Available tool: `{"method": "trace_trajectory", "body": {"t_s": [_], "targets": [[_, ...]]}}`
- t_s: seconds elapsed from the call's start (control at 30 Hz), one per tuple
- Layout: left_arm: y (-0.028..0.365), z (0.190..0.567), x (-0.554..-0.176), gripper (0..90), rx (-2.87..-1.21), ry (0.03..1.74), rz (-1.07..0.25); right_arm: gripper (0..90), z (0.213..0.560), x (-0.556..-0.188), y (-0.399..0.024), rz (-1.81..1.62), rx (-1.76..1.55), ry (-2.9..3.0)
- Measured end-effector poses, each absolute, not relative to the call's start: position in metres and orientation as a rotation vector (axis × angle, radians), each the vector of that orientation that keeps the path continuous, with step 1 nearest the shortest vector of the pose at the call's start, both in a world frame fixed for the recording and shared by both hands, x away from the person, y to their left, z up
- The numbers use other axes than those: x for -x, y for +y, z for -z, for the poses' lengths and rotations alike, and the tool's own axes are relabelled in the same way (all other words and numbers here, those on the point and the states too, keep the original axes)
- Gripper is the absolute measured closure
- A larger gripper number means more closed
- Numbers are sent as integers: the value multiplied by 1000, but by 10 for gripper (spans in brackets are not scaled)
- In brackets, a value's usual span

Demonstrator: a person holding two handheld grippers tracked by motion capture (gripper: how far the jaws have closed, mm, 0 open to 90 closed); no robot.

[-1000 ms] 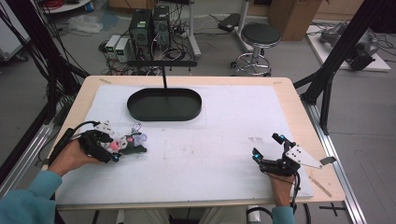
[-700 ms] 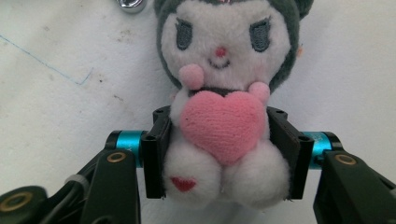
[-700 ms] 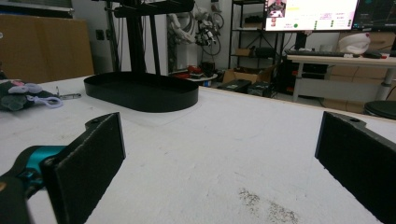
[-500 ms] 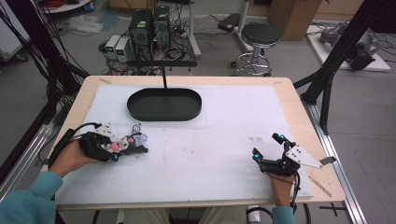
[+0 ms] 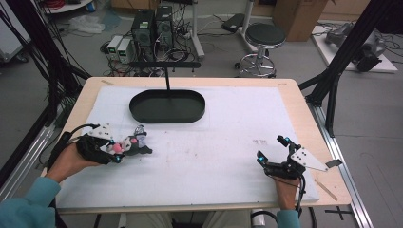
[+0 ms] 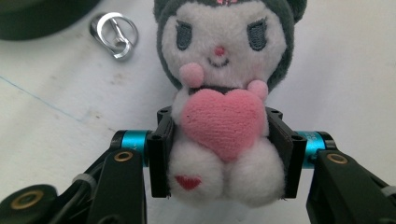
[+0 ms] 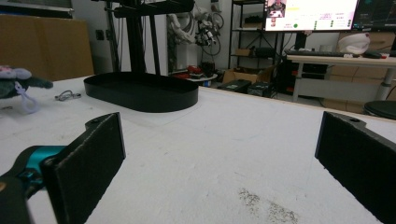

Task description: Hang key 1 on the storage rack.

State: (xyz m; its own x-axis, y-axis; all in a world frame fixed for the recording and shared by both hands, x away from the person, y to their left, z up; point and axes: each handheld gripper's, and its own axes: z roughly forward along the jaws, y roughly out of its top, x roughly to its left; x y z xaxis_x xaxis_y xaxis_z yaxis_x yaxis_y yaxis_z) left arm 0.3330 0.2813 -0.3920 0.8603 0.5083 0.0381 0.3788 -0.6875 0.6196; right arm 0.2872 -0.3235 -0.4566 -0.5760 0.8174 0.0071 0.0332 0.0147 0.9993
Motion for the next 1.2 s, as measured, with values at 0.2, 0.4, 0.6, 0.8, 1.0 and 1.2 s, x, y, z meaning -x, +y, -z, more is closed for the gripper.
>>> {"method": "trace_trajectory", "body": {"t_s": [0.2,0.4,0.6,0.8,1.0,1.2], "targets": [[287,380,-333,516,-2306,662,-318,8,457,-287,-324,-1626,-876,1679],[292,368,-333,517,-2181,696,-381,8,457,-287,-324,-1624,-874,1677],[294,362,-332,517,-2133,722,-430,8,457,-287,-323,-1625,-874,1677],[293,356,-333,517,-2093,746,-460,7,457,-287,-323,-1626,-873,1679],[289,350,-336,517,-2061,755,-469,7,457,-287,-323,-1626,-877,1677],[289,346,-340,517,-2003,787,-487,7,457,-287,-323,-1628,-876,1679]]}}
